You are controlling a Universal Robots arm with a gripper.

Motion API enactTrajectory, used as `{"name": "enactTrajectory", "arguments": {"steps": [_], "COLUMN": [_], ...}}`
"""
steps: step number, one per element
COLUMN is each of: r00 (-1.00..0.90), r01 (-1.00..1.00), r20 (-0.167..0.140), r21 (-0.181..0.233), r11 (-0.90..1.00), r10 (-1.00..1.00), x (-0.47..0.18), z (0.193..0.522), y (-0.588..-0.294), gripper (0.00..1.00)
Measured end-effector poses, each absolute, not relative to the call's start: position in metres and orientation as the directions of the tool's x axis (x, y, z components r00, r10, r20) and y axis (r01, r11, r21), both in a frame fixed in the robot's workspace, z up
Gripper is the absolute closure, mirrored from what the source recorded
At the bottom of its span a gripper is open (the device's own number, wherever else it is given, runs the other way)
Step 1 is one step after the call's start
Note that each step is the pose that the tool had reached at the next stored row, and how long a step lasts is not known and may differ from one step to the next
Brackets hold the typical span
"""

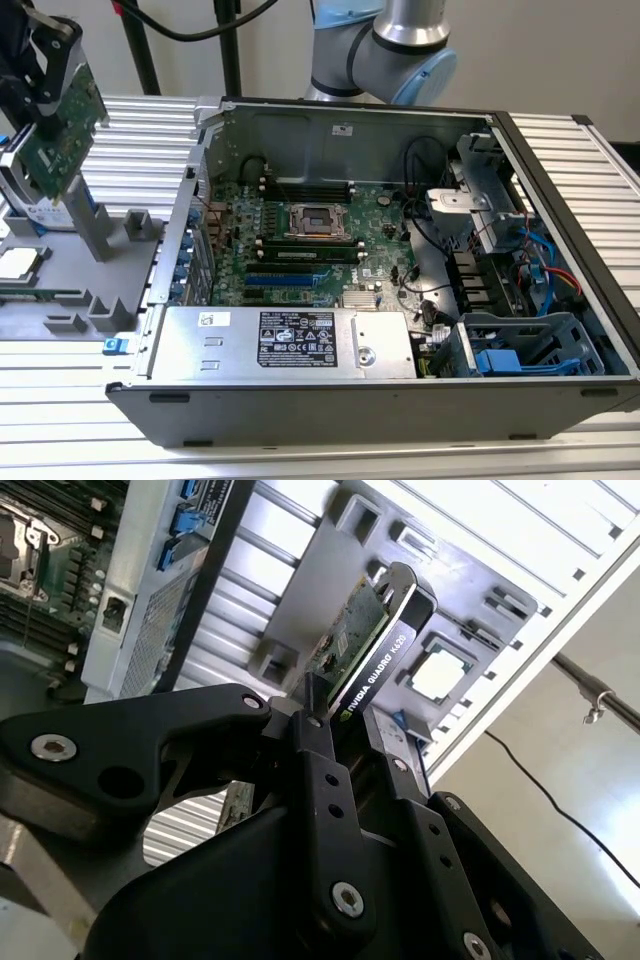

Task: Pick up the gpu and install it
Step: 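Pick up the gpu and move the gpu toward the slot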

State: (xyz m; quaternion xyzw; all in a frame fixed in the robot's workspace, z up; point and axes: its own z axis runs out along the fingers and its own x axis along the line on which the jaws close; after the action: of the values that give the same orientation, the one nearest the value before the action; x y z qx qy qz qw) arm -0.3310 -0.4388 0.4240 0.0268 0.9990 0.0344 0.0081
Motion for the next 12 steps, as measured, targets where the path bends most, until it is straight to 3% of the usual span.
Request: {"name": "enactTrajectory", "arguments": {"steps": [12], "r00": [-0.998], "r01": [0.053], "r20": [-0.014], "r21": [0.069], "r11": [0.996], "r10": [0.054], "x": [-0.3289], "z": [0.4245], "y": [-0.4388], "gripper": [1.0]}}
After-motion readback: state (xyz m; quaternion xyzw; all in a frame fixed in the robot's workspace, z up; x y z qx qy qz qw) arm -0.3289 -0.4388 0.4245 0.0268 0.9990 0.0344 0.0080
